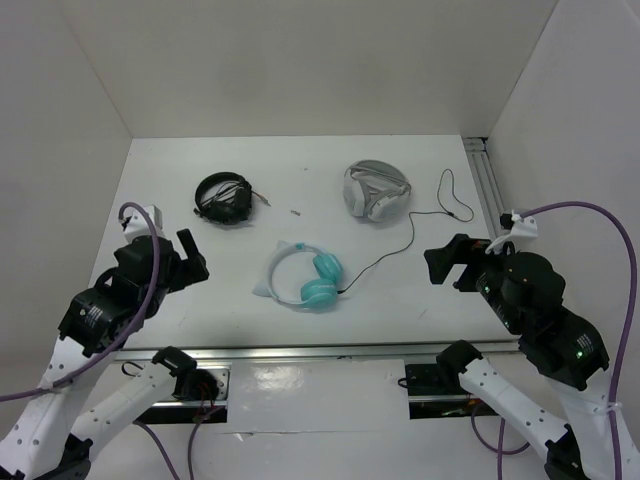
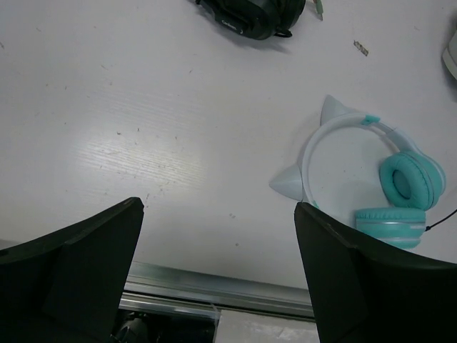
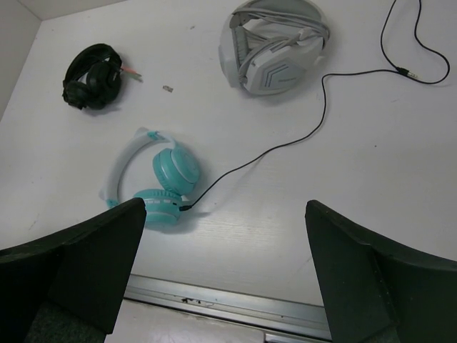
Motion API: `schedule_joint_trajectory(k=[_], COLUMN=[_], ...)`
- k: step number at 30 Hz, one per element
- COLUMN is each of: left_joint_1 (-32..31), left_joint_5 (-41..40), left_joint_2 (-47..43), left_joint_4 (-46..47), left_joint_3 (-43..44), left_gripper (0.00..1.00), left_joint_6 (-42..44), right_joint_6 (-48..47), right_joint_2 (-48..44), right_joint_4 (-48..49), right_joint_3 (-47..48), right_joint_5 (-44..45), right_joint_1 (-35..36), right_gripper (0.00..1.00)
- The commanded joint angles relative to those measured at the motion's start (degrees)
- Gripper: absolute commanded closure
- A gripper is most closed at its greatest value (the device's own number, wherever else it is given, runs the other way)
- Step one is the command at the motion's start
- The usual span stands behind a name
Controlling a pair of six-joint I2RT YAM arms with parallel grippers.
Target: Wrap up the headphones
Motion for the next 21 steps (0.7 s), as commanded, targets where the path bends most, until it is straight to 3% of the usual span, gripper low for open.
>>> schedule_joint_trajectory(k=[1, 7, 9, 13, 17, 20, 21], left_joint_1=[-0.1, -0.1, -0.1, -0.1, -0.1, 3.1, 3.1], left_joint_5=[1.6, 4.1, 8.4, 17.9, 28.1, 33.0, 30.4], left_joint_2=[-1.2, -1.2, -0.4, 5.9, 17.8, 23.6, 26.1], left_joint_4=[2.8, 4.7, 7.3, 13.8, 19.2, 21.5, 21.5], left_joint_3=[-0.1, -0.7, -1.2, -3.5, -2.8, -2.5, -2.5], left_gripper=[0.00, 0.00, 0.00, 0.00, 0.00, 0.00, 0.00], left_joint_6=[2.0, 4.8, 8.2, 11.8, 11.8, 10.8, 9.5], right_joint_6=[0.0, 0.5, 0.5, 0.0, -0.6, 0.1, 0.7], right_joint_2=[0.3, -0.2, -0.2, -1.3, -1.3, -0.1, 1.0], right_joint_4=[1.0, 1.6, 1.6, 4.0, 7.5, 10.3, 12.2], right_joint_3=[0.8, 0.2, 0.2, -2.5, -6.3, -8.9, -9.7], right_joint_5=[1.1, 1.6, 0.0, -5.2, -11.1, -15.0, -16.5], right_joint_1=[0.2, 0.2, 0.2, 0.2, 0.2, 0.2, 0.2], right_gripper=[0.00, 0.00, 0.00, 0.00, 0.00, 0.00, 0.00])
